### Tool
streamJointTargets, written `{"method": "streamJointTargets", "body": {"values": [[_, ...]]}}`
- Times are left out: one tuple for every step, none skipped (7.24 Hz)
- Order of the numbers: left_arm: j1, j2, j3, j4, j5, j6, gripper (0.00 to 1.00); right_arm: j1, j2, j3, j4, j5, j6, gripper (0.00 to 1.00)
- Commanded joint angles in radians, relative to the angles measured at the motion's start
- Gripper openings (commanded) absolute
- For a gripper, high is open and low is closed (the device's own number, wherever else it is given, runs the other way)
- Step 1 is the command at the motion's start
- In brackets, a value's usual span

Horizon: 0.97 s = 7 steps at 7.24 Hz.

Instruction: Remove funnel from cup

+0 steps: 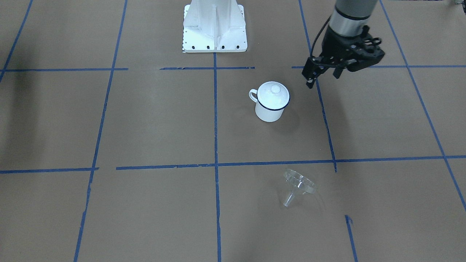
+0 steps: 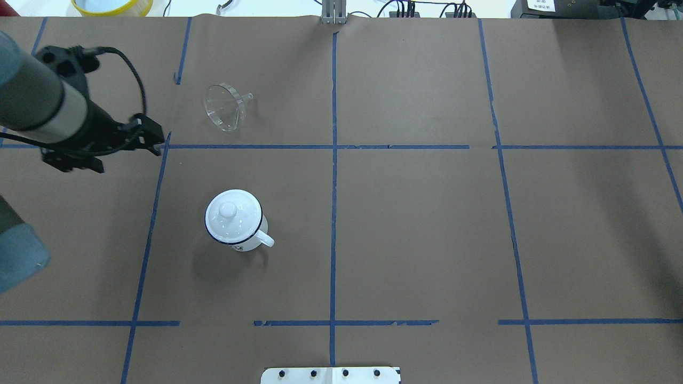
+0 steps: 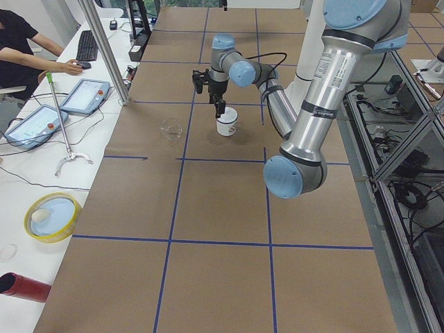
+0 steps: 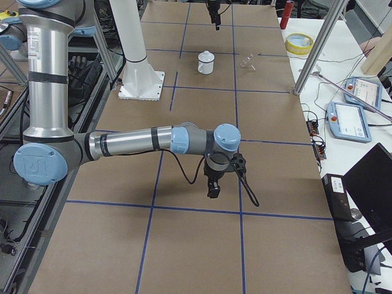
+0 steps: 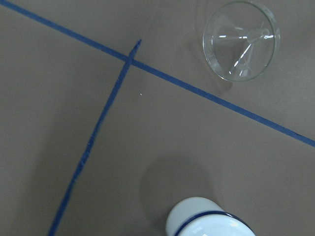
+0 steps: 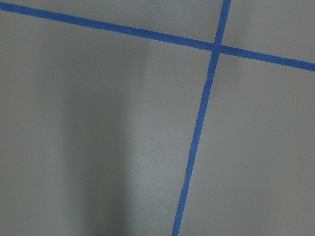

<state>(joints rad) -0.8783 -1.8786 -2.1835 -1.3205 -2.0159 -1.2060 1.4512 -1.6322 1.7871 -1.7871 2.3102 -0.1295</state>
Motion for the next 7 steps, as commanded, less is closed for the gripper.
{"method": "streamJointTargets", "body": {"values": [[-0.307, 0.128, 0.004, -0.002, -0.151, 0.499, 1.00, 0.000, 0.000, 0.000, 0.000, 0.000, -0.001, 1.00], [-0.414, 0.213, 0.031, -0.003, -0.176, 0.745, 1.00, 0.000, 0.000, 0.000, 0.000, 0.000, -0.001, 1.00], [-0.541, 0.234, 0.130, -0.003, -0.178, 1.012, 1.00, 0.000, 0.000, 0.000, 0.000, 0.000, -0.001, 1.00], [-0.647, 0.239, 0.231, -0.003, -0.178, 1.230, 1.00, 0.000, 0.000, 0.000, 0.000, 0.000, -0.001, 1.00], [-0.730, 0.240, 0.355, -0.005, -0.199, 1.425, 1.00, 0.000, 0.000, 0.000, 0.000, 0.000, -0.001, 1.00], [-0.770, 0.242, 0.457, -0.029, -0.246, 1.564, 1.00, 0.000, 0.000, 0.000, 0.000, 0.000, 0.001, 1.00], [-0.780, 0.249, 0.493, -0.035, -0.292, 1.570, 1.00, 0.000, 0.000, 0.000, 0.000, 0.000, 0.001, 1.00]]}}
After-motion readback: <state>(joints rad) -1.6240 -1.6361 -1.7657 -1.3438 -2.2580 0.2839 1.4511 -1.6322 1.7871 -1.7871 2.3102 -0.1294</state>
